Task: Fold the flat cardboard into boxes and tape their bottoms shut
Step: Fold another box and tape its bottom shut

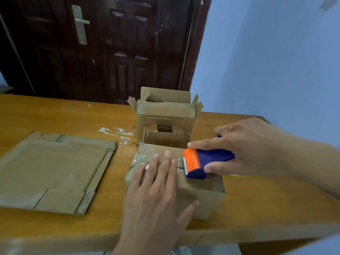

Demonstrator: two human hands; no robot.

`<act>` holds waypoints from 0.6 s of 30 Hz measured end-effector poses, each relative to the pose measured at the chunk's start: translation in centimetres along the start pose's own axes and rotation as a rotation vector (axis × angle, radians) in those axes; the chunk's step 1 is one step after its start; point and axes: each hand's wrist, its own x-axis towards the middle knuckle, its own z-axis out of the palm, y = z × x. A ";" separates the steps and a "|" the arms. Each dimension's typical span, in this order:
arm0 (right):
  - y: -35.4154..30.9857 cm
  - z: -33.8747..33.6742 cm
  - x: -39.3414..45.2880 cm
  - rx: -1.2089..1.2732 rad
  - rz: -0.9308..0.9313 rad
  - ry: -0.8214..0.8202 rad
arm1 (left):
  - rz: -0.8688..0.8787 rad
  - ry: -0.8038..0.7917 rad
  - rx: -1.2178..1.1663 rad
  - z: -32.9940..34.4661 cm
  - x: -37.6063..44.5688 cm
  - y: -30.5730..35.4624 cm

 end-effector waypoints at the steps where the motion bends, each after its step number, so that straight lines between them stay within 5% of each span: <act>1: -0.1 -0.1 0.0 -0.007 0.013 -0.005 | -0.007 0.004 -0.008 0.0 0.0 0.0; 18: 2.0 1.2 -1.8 0.091 0.045 -0.074 | -0.087 0.007 -0.038 -0.6 0.4 0.1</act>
